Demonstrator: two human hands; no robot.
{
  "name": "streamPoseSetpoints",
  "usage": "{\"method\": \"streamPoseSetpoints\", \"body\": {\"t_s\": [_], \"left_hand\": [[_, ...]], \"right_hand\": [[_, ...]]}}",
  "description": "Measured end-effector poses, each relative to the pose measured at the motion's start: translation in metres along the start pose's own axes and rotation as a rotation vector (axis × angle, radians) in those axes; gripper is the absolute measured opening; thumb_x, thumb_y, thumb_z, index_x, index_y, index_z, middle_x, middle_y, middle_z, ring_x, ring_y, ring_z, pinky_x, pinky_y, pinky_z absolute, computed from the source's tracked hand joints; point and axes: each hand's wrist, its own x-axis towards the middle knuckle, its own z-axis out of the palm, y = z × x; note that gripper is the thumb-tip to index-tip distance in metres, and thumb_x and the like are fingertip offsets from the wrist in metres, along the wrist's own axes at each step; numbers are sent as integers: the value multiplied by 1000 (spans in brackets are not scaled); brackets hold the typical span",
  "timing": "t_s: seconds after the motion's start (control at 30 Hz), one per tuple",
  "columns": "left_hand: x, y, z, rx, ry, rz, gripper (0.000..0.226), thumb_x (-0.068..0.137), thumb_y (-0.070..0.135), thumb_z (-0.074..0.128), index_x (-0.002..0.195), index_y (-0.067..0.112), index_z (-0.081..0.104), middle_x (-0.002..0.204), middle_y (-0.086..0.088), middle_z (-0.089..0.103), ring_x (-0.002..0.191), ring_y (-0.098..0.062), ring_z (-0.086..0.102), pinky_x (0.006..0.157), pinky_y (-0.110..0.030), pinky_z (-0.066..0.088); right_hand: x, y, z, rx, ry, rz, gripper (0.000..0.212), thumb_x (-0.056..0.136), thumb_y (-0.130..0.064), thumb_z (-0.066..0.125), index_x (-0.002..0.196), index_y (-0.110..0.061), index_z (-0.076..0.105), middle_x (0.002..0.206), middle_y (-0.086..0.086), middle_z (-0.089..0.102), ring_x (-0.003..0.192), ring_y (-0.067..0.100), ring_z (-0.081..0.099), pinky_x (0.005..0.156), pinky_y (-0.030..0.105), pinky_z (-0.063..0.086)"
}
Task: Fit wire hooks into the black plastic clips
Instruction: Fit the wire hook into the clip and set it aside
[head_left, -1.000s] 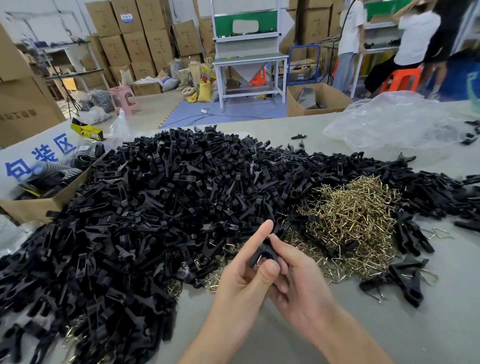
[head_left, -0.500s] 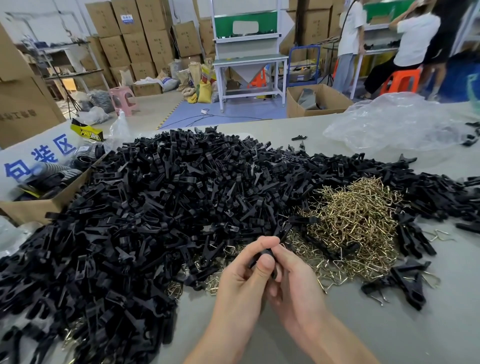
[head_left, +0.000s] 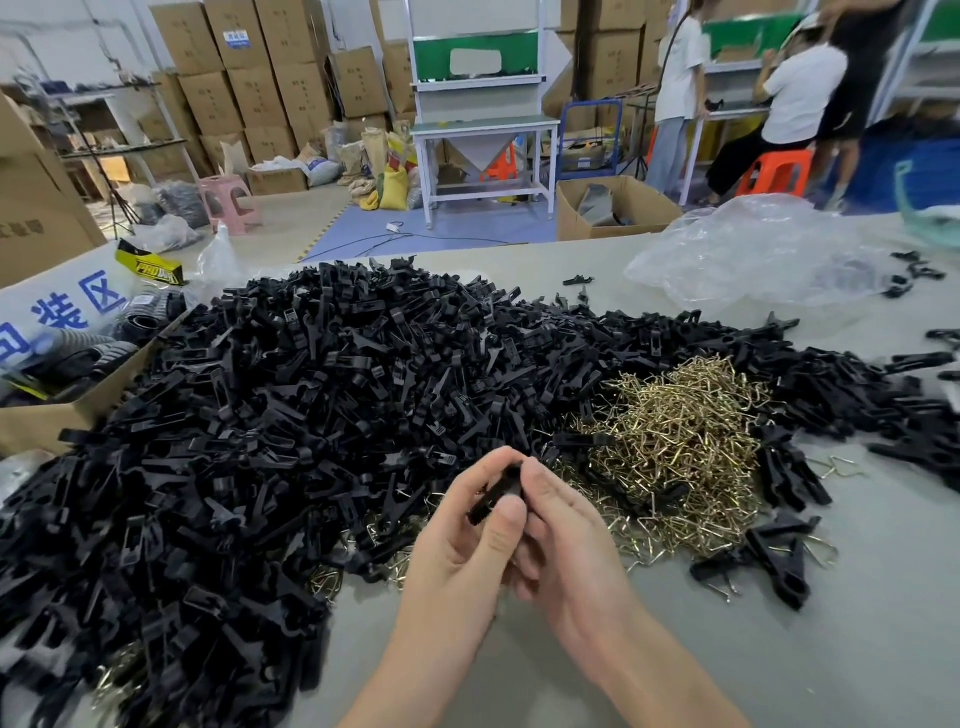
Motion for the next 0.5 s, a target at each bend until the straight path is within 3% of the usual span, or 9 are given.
{"method": "streamPoseSetpoints", "body": {"t_s": [0.07,0.17,0.3,0.4,0.5], "left_hand": [[-5,0,3,88,18,48,47,82,52,72,126,42,61,80,-5,73,62,-16,63,54,-28,50],[-12,2,8,149,114,49,34,86,46,70,118,47,61,94,-2,76,71,-13,70,57,-24,54],[-15,9,18,288,199,36,36,79,46,65,113,36,60,89,-6,68,79,-30,67,67,-47,59],[-13,16,38,403,128,46,21,91,29,67,111,35,63,85,-3,67,69,-15,64,60,-31,58],[-7,25,71,512,12,78,25,92,30,67,116,34,61,95,2,69,75,-8,63,65,-20,52]], "right_hand": [[-4,-4,-1,-97,-44,-49,27,92,-48,58,103,-29,75,62,1,62,45,11,47,40,20,35],[-9,-7,-2,-225,-41,-121,25,95,-45,58,110,-32,72,86,6,70,69,15,67,50,21,48],[-18,-15,-9,-342,84,-314,23,93,-40,60,108,-29,73,97,-13,75,90,0,69,74,13,51],[-28,-30,-30,-416,136,-394,15,99,-33,61,108,-33,72,104,-18,73,95,-2,67,79,11,49],[-43,-53,-58,-427,213,-454,14,98,-32,62,107,-34,72,98,-12,74,86,0,65,76,16,52]]}}
